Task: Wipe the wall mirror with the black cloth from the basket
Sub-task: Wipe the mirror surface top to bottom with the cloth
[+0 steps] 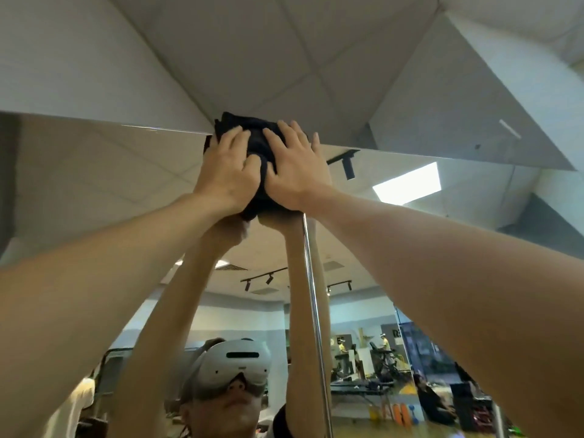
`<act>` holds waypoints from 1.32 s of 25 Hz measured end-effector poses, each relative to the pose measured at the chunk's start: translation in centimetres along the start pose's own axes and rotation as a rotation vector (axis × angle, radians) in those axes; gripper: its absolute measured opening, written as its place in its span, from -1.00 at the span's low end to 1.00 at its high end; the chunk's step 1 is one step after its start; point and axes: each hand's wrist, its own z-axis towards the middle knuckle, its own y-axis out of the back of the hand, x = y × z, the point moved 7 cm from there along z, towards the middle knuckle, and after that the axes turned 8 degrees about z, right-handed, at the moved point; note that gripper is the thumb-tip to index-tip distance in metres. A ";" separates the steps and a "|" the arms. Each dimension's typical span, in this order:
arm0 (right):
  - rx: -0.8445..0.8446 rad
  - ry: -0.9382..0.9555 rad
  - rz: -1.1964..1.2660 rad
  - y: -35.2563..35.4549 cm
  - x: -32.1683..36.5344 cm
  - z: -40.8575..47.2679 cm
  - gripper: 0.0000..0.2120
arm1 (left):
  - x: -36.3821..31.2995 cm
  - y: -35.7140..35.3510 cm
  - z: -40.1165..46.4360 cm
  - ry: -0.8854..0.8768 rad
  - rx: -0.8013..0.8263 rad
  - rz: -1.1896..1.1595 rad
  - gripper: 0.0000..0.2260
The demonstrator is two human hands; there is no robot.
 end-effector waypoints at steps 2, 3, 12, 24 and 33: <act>-0.033 0.051 -0.005 0.0 -1.2 -0.2 -0.41 | -1.5 -0.9 0.3 -0.006 -0.005 0.099 -0.30; -0.047 0.074 0.001 0.2 -1.9 -0.3 -0.42 | -2.3 -1.5 0.4 -0.014 0.003 0.137 -0.30; -0.121 0.076 -0.020 3.2 -8.9 -1.2 -0.54 | -7.8 -6.1 2.5 -0.064 0.030 0.167 -0.31; -0.117 0.035 -0.011 7.4 -20.0 -4.9 -0.52 | -18.2 -12.8 3.3 -0.109 0.081 0.213 -0.30; -0.132 0.081 0.018 12.0 -33.0 -9.0 -0.56 | -30.0 -21.1 3.7 -0.085 0.047 0.253 -0.31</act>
